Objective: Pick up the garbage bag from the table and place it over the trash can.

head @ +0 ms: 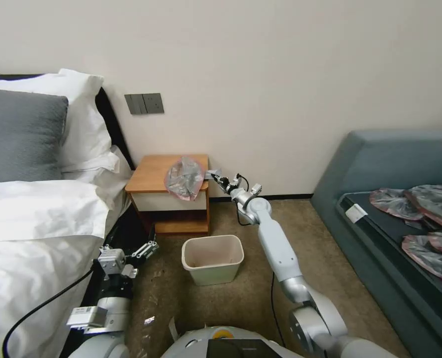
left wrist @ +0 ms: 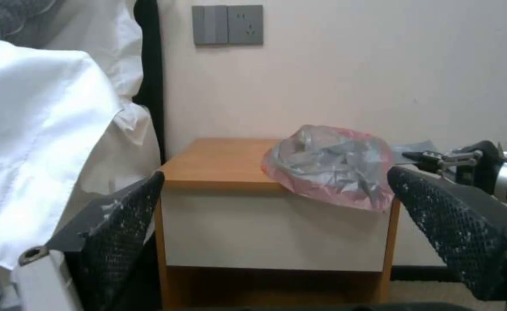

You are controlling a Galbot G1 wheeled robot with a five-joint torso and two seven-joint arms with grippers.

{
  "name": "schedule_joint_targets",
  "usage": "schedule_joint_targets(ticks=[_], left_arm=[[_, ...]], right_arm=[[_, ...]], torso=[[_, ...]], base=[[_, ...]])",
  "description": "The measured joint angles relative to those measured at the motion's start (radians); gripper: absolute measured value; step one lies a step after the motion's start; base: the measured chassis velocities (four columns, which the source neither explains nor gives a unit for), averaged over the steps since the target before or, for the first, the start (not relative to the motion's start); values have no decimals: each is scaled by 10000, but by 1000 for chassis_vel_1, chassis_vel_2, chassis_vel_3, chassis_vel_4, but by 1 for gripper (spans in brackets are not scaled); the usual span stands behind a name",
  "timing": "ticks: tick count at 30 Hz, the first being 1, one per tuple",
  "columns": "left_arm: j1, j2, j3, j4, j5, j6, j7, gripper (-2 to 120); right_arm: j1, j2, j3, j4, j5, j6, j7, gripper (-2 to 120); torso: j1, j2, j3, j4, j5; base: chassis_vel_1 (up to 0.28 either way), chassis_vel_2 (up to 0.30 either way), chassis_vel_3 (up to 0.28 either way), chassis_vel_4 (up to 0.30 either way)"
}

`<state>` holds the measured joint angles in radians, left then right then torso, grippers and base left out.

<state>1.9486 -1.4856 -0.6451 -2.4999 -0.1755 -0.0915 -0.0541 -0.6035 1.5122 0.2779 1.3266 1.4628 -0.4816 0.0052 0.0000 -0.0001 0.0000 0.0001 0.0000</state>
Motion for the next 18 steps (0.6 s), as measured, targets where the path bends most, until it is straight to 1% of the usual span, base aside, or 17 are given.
schedule_joint_targets(ticks=[3, 4, 9, 10, 12, 18], left_arm=[[-47, 69, 36, 0, 21, -47, 8, 99], [-47, 69, 36, 0, 21, -47, 8, 99], [-91, 90, 123, 0, 142, -184, 75, 99], [-91, 90, 123, 0, 142, -184, 75, 99], [-87, 91, 139, 0, 152, -209, 81, 99], [-33, 99, 167, 0, 159, -314, 87, 99]], right_arm=[[-636, -192, -8, 864, 60, 54, 262, 0], [-636, -192, -8, 864, 60, 54, 262, 0], [-2050, -645, -124, 2507, 300, 104, 593, 0], [-2050, -645, -124, 2507, 300, 104, 593, 0], [-2534, -738, -146, 2980, 336, 113, 645, 0], [-3420, -822, -232, 3674, 159, 224, 675, 0]], torso=[[0, 0, 0, 1, 0], [0, 0, 0, 1, 0], [-1, 1, 0, -3, 1], [-1, 1, 0, -3, 1], [0, 2, -1, -2, 0], [0, 1, 0, 1, 0]], base=[[0, 0, 0, 0], [0, 0, 0, 0], [0, 0, 0, 0], [0, 0, 0, 0], [0, 0, 0, 0], [0, 0, 0, 0]])
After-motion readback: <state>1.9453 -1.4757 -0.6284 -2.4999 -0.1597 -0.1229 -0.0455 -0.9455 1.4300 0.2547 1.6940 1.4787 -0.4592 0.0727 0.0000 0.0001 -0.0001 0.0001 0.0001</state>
